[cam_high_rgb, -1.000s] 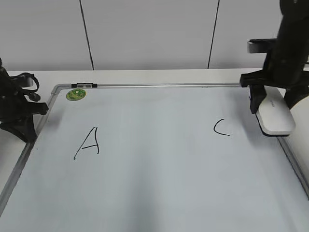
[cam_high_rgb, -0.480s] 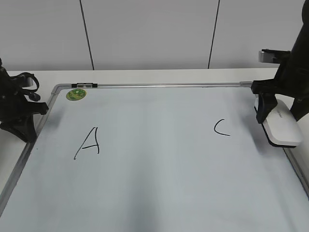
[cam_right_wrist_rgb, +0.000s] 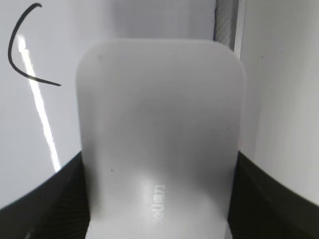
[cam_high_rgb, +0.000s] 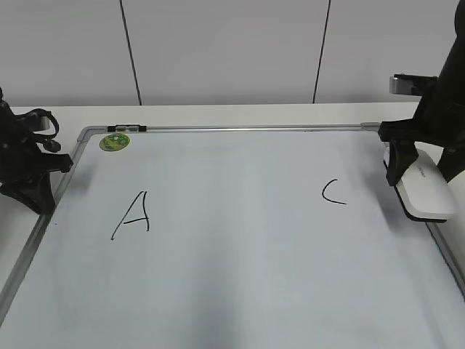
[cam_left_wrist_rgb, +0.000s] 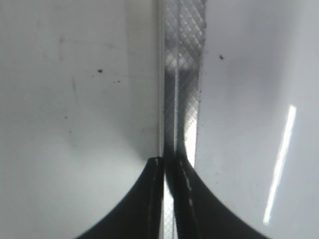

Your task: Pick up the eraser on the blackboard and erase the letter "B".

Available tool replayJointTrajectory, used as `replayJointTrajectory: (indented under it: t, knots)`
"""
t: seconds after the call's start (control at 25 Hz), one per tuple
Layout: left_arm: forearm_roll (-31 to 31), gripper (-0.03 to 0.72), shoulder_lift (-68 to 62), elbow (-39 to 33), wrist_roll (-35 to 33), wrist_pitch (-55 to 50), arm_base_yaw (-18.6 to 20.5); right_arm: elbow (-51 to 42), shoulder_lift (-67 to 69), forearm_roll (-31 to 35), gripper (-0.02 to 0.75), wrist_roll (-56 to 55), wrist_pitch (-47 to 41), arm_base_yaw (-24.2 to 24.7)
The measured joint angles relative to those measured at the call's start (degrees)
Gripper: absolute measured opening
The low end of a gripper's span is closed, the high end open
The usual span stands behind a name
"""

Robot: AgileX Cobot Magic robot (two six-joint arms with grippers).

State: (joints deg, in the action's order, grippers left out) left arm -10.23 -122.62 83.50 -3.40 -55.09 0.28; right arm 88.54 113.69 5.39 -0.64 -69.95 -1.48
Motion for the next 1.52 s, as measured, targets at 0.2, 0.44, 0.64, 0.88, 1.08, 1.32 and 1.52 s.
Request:
replayJointTrajectory:
  t: [0.2,0.44,0.64,0.88,1.08,1.32,1.52]
  knots:
    - [0.0,0.043,0.0,0.0,0.0,0.0,0.0,0.0,0.7,-2.3,0.518,0.0,0.0,0.0]
    - [0.0,0.043,0.0,0.0,0.0,0.0,0.0,0.0,4.3,-2.6,0.518,0.0,0.0,0.0]
    - [0.0,0.043,0.0,0.0,0.0,0.1,0.0,0.0,6.4,-2.7,0.518,0.0,0.6,0.0]
    - [0.0,0.043,0.0,0.0,0.0,0.1,0.0,0.0,7.2,-2.7,0.524,0.0,1.3,0.0]
    - [0.0,0.043,0.0,0.0,0.0,0.1,0.0,0.0,7.2,-2.7,0.537,0.0,2.0,0.0]
    - [0.0,0.043,0.0,0.0,0.0,0.1,0.0,0.0,7.2,-2.7,0.61,0.0,2.2,0.0]
    - [0.0,0.043,0.0,0.0,0.0,0.1,0.0,0.7,7.2,-2.7,0.63,0.0,1.6,0.0]
